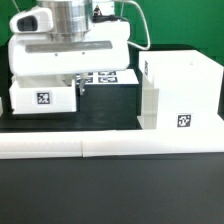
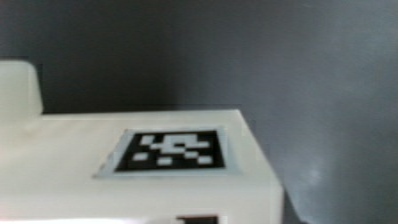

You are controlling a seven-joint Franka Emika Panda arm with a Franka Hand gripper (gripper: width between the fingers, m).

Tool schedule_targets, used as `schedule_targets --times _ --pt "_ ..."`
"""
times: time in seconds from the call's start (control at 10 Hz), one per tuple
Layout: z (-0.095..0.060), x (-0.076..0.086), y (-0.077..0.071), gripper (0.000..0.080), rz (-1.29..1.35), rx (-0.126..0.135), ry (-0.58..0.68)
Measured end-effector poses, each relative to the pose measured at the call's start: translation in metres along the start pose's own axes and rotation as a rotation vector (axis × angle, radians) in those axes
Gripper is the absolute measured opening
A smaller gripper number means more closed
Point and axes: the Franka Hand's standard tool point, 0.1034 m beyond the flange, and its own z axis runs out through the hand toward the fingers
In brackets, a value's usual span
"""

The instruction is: Assemble drawer

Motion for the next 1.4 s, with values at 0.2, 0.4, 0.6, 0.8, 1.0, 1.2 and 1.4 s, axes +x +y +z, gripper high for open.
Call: schedule_targets --times 0.2,0.4,0.6,0.8,1.0,1.2,1.4 --pt "-0.010 0.007 -0.017 0.0041 -0.022 0.007 0.006" --pt "-0.011 0.008 -0.019 0.0041 -0.075 0.007 0.009" --pt "-0.011 0.007 -0.018 0.0041 -0.076 0.007 0.008" --pt "-0.008 0.006 -0.017 0.0041 -0.301 -0.010 -0.001" --pt "-0.005 0.012 -0.020 0.0041 -0.542 -0.034 -0.017" --pt "-0.006 0.017 -0.021 0.0041 -0.732 -0.035 -0.037" --pt "-0.006 0.016 -0.016 0.0041 -0.821 -0.039 -0.042"
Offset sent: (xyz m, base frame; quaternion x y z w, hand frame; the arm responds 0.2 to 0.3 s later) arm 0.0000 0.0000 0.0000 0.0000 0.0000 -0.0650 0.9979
